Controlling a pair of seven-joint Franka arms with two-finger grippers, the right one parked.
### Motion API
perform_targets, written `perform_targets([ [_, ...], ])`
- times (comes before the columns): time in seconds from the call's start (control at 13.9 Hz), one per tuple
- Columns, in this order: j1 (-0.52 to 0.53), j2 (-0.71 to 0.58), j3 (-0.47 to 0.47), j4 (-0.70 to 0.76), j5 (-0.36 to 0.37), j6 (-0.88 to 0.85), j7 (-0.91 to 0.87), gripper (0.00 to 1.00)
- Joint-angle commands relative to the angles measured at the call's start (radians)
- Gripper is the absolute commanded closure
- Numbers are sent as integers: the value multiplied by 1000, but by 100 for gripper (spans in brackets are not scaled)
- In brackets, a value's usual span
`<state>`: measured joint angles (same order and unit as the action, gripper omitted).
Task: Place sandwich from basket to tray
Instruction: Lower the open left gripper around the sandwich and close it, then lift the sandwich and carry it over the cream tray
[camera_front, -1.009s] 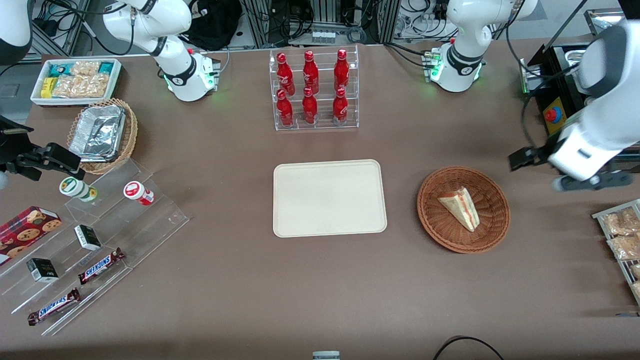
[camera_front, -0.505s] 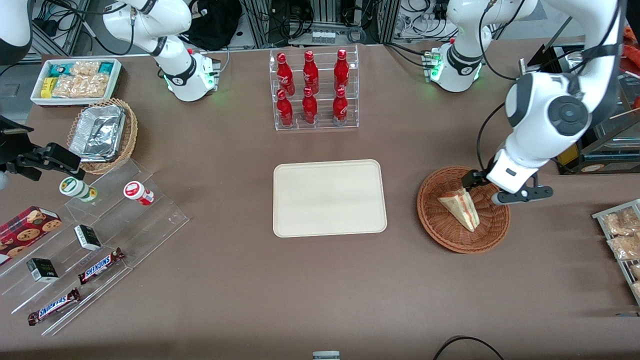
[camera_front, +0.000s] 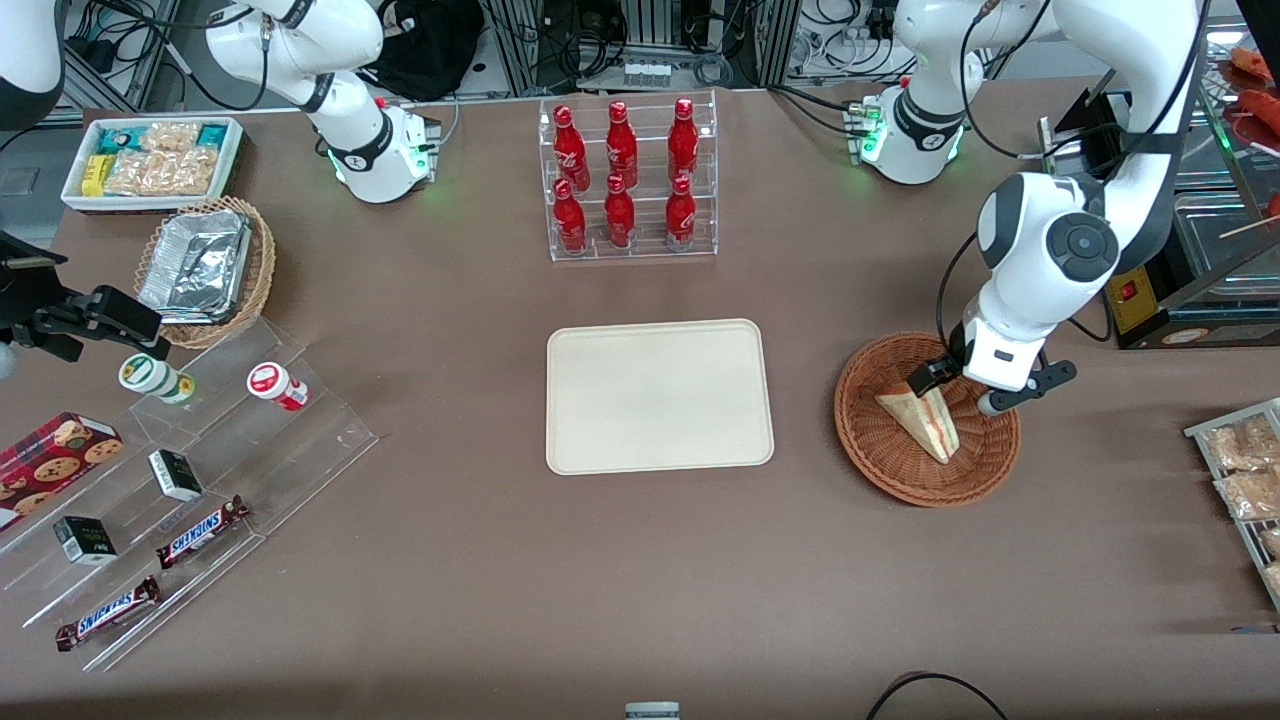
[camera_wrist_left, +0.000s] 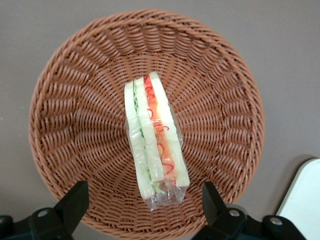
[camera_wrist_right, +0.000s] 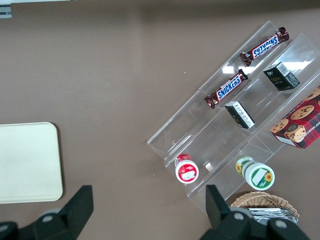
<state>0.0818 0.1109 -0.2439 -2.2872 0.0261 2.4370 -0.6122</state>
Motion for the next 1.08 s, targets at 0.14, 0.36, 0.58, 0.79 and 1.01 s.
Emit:
perform_targets([
  [0.14, -4, 84, -3, -8, 0, 123, -92, 0],
  [0.36, -4, 130, -3, -6, 0, 181, -87, 37],
  [0.58, -4, 124, -2, 0, 0, 178, -83, 91],
  [0.79, -8, 95, -2, 38, 0, 166, -83, 92],
  [1.01, -34, 53, -3, 130, 0, 24, -87, 92],
])
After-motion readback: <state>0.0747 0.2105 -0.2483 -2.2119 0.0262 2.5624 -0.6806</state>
